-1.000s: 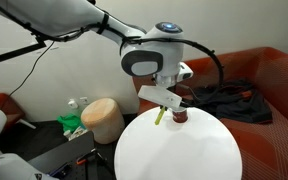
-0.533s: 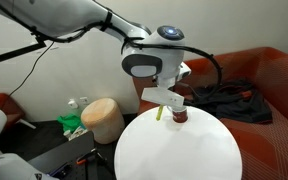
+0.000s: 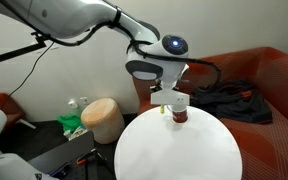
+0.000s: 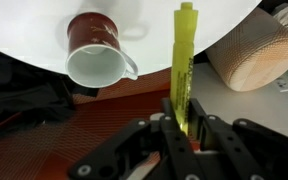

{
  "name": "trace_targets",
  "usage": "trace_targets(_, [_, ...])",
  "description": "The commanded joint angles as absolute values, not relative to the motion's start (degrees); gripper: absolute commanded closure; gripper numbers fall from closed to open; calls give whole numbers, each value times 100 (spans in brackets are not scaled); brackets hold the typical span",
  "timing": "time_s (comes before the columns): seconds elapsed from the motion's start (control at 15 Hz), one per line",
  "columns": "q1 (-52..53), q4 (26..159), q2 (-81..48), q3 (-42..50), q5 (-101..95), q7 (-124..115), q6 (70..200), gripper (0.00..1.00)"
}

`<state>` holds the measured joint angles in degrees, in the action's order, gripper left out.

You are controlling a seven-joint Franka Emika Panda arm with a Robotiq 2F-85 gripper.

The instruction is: Put the marker in the mug

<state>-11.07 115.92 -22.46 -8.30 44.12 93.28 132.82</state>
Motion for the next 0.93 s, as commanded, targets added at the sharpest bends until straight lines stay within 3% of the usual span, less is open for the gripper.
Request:
trace_targets(0.0, [-1170, 11266, -2466, -894, 5082, 10259, 13123, 95])
trace_targets(0.33, [-1068, 10815, -2794, -801, 5995, 11236, 12906, 95])
trace_targets(0.4, [-923, 11124, -2589, -644, 5843, 11012, 13087, 80])
trace_targets(0.8, [-911, 10910, -2760, -651, 5930, 11122, 13024, 80])
trace_targets(0.87, [-969, 10844, -2828, -724, 6148, 11309, 13054, 95])
